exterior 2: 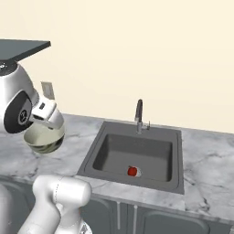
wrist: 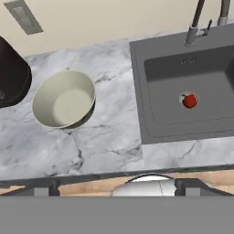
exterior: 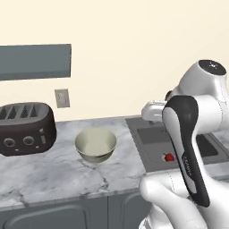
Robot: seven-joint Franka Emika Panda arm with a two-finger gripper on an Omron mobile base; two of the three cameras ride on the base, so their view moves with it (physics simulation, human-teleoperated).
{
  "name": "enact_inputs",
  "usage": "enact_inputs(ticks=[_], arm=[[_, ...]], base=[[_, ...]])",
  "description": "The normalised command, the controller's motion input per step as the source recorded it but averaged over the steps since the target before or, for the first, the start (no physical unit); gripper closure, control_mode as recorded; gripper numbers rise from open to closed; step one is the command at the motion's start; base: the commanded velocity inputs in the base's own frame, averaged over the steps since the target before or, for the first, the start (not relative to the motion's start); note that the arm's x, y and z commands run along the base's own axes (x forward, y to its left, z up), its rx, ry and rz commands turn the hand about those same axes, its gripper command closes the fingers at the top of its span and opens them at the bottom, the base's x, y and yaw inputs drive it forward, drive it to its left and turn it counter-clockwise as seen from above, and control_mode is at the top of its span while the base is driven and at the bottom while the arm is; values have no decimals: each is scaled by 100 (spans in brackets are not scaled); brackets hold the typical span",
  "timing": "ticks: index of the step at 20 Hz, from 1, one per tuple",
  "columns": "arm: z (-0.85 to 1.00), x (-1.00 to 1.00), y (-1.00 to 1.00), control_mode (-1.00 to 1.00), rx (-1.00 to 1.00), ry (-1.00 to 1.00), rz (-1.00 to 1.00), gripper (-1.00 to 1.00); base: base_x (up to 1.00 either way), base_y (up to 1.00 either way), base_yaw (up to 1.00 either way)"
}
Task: Clear the mugs and bowl far away from the sink.
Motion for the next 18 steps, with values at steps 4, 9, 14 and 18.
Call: enact_inputs(ticks=[4, 9, 14, 18], arm=[[-52, 72, 0, -100, 4, 3, 0, -100], [-60, 77, 2, -100, 1, 8, 0, -100], [-53, 66, 18, -100, 0, 12, 0, -100], [-31, 42, 25, -100, 2, 18, 1, -100]], base=[[0, 0, 0], [0, 0, 0], [0, 0, 0], [0, 0, 0]])
